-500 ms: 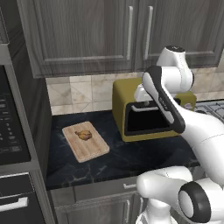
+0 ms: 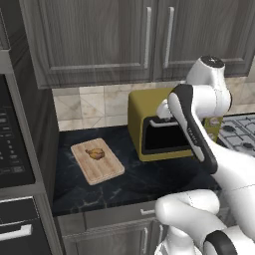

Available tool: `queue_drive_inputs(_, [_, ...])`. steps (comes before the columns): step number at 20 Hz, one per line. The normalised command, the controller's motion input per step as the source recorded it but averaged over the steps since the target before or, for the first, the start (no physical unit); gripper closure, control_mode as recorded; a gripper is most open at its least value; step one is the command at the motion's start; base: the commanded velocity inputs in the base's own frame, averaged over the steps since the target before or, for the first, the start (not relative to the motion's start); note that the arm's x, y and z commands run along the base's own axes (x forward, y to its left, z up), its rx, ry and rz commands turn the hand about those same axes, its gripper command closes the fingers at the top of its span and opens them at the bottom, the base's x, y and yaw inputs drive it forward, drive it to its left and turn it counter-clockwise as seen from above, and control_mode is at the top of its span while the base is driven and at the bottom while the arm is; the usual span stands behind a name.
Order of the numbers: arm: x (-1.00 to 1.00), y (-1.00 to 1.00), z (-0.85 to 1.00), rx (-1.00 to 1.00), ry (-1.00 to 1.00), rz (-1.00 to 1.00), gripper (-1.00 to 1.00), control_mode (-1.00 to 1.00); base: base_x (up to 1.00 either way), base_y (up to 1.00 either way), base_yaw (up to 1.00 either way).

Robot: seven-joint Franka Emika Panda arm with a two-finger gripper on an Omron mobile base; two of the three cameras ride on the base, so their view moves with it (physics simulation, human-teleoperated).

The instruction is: Open the cabinet, retrieve the rolling pin, and place it next to the meat on the cutting board to prepare for tenderizing.

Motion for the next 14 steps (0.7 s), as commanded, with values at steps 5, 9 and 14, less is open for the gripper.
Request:
queue_drive_inputs(5, [-0.48,0.0,0.39,-0.01,-0.33,-0.01,-1.0,-1.0,0.0,0.0,0.0])
queue_drive_inputs(9, [-0.3,0.0,0.69,0.0,-0.3,0.0,-1.0,-1.0,0.0,0.0,0.0])
queue_drive_inputs(14, [-0.18,0.01,0.84,0.0,-0.26,-0.01,-1.0,-1.0,0.0,0.0,0.0])
